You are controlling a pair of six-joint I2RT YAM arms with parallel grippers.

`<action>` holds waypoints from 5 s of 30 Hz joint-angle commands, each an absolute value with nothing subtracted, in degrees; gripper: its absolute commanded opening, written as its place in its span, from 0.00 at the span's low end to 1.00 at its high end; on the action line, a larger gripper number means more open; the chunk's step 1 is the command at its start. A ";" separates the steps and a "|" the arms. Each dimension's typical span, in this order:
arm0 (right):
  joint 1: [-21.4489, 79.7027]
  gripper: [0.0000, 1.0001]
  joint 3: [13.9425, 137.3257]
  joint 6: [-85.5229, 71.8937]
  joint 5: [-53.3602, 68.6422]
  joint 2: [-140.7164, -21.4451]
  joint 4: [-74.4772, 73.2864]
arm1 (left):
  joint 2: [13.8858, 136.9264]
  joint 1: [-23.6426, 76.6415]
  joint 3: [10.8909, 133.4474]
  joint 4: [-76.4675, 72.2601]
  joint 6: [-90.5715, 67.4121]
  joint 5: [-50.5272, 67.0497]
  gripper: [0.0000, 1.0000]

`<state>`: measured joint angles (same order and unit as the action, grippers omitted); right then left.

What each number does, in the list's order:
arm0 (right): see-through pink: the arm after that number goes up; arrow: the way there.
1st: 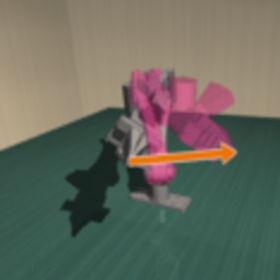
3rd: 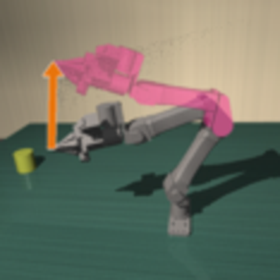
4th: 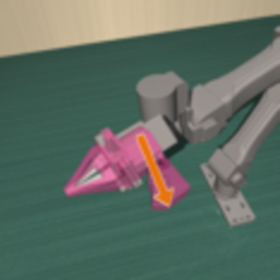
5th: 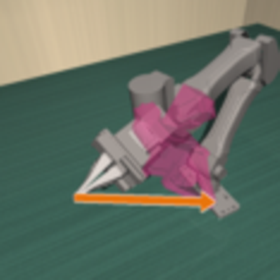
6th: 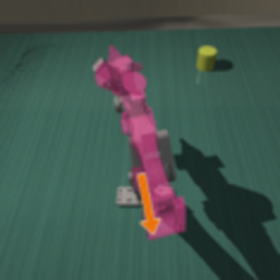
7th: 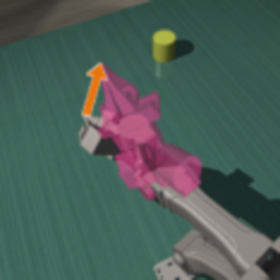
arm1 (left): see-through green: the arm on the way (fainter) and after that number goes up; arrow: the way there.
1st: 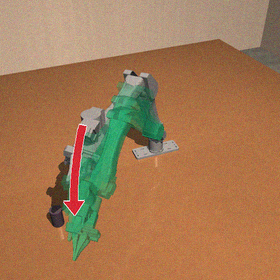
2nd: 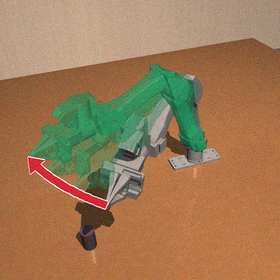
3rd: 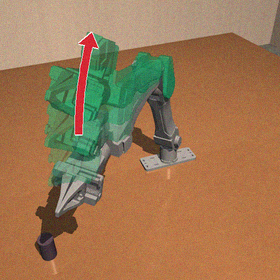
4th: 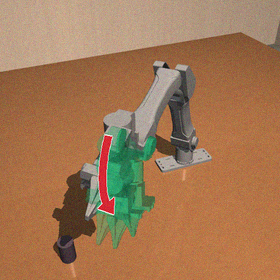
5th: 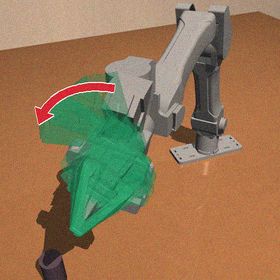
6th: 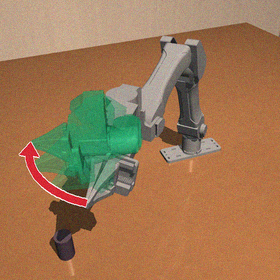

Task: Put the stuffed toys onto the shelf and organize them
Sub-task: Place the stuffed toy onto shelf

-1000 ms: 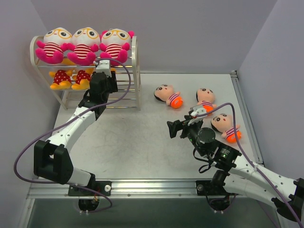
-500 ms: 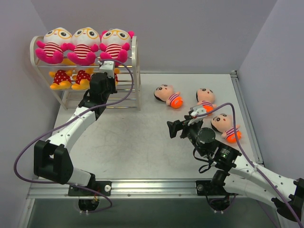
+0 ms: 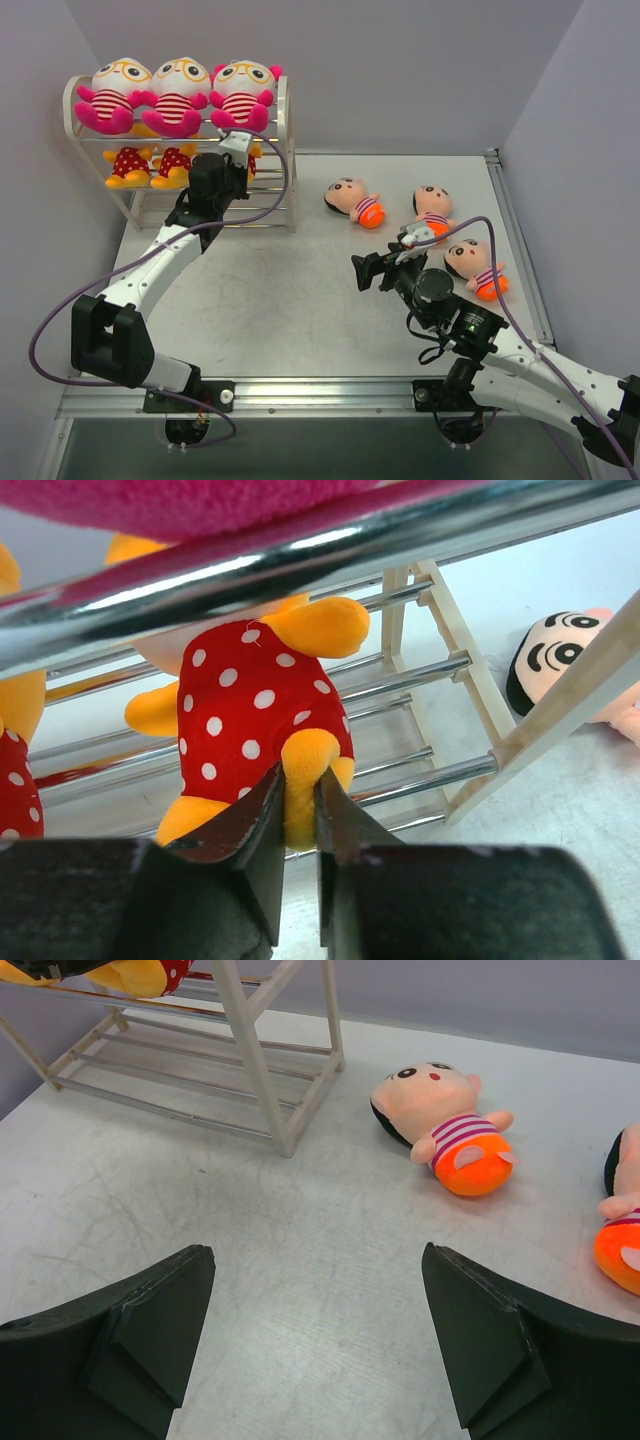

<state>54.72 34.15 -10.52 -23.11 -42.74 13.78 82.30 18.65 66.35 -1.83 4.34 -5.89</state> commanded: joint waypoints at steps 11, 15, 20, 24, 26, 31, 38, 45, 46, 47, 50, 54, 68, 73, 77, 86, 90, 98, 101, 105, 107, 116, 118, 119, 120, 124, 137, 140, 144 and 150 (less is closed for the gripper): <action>54.40 0.87 34.72 -10.72 -23.64 -43.51 15.12 | 75.77 18.72 66.53 -3.08 0.80 -7.73 0.55; 54.40 0.87 34.72 -10.64 -23.64 -43.33 15.29 | 73.48 18.72 65.39 -3.08 -1.75 -8.00 0.61; 54.40 0.87 34.98 -10.64 -23.47 -43.16 14.94 | 70.49 18.55 63.73 -1.41 -4.66 -10.01 0.67; 54.40 0.87 34.63 -10.72 -23.73 -42.63 15.12 | 67.86 16.00 61.18 -0.62 -7.45 -13.62 0.67; 54.32 0.87 34.72 -10.81 -23.64 -42.54 15.21 | 66.10 13.99 59.86 -0.09 -9.66 -15.11 0.67; 54.40 0.87 34.54 -10.63 -23.47 -42.37 15.29 | 63.11 8.36 56.96 -0.87 -13.88 -16.87 0.67; 54.40 0.87 34.37 -10.72 -23.64 -41.93 15.21 | 67.49 2.11 59.94 -1.93 -15.64 -12.40 0.67; 54.40 0.87 34.28 -10.72 -23.99 -41.66 15.12 | 72.07 0.35 63.19 -2.81 -14.33 -10.46 0.67; 54.40 0.87 34.28 -10.72 -23.99 -41.66 15.12 | 72.85 0.35 63.45 -2.81 -14.24 -10.11 0.67; 54.40 0.87 34.28 -10.72 -23.91 -41.75 15.12 | 73.21 -1.39 63.89 -2.90 -14.15 -9.85 0.67; 54.40 0.87 34.37 -10.72 -23.99 -42.01 15.03 | 74.27 -1.76 64.07 -3.78 -13.89 -9.23 0.66; 54.40 0.87 34.45 -10.81 -23.99 -41.84 15.03 | 75.49 -2.11 64.60 -4.04 -13.71 -8.70 0.66; 54.40 0.87 34.54 -10.72 -23.91 -42.45 15.03 | 76.55 -2.28 62.93 -7.12 -10.11 -1.68 0.16; 54.32 0.87 34.54 -10.81 -23.91 -42.45 15.03 | 77.17 -2.20 62.31 -9.14 -8.53 4.03 0.02; 54.40 0.87 34.63 -10.64 -23.91 -42.54 15.03 | 78.13 -2.20 62.49 -9.32 -7.73 6.24 0.03; 54.40 0.87 34.72 -10.72 -23.73 -42.89 15.03 | 78.66 -2.20 61.88 -8.44 -8.26 4.13 0.06; 54.32 0.87 34.72 -10.64 -23.73 -42.98 15.12 | 77.87 -2.11 61.26 -7.56 -10.10 2.64 0.08; 54.40 0.87 34.72 -10.55 -23.64 -42.89 15.21 | 76.29 -1.14 59.85 -7.03 -11.16 0.53 0.13; 54.40 0.87 34.63 -10.63 -23.64 -42.80 15.21 | 75.94 -1.05 59.85 -7.03 -11.51 0.44 0.29; 54.40 0.87 34.45 -10.72 -23.73 -42.54 15.12 | 74.80 -0.97 60.03 -6.86 -11.69 0.44 0.41; 54.40 0.87 34.45 -10.72 -23.73 -42.54 15.12 | 74.27 -1.05 60.12 -6.68 -11.69 0.44 0.47; 54.40 0.87 34.63 -10.64 -23.55 -42.63 15.12 | 70.32 -1.14 60.03 -5.28 -12.92 -2.98 0.61; 54.40 0.87 34.63 -10.72 -23.55 -42.54 15.12 | 69.26 -1.23 59.85 -4.84 -12.92 -3.69 0.64; 54.40 0.87 34.63 -10.72 -23.55 -42.54 15.03 | 68.47 -1.58 59.59 -4.49 -13.01 -3.95 0.65; 54.40 0.87 34.63 -10.64 -23.55 -42.45 15.03 | 68.03 -1.76 59.24 -4.22 -13.01 -4.56 0.65; 54.40 0.87 34.45 -10.72 -23.55 -42.19 15.12 | 65.48 -3.34 57.57 -3.96 -13.27 -7.55 0.68; 54.40 0.87 34.10 -10.72 -23.64 -41.31 15.29 | 69.16 -11.51 58.36 -5.44 -13.54 -7.12 0.68; 54.40 0.87 34.19 -10.72 -23.64 -40.96 15.03 | 70.40 -12.13 58.18 -6.85 -12.84 -7.21 0.68; 54.40 0.87 34.72 -10.72 -23.55 -40.78 14.68 | 71.80 -13.27 58.18 -8.26 -12.57 -6.86 0.68; 54.40 0.87 35.07 -10.64 -23.73 -41.49 14.41 | 74.61 -14.41 59.32 -9.58 -12.83 -4.66 0.68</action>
<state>54.72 34.15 -10.50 -23.09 -41.56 13.61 73.12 -13.50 57.28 -5.93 -12.93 -6.50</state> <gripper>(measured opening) 0.872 0.684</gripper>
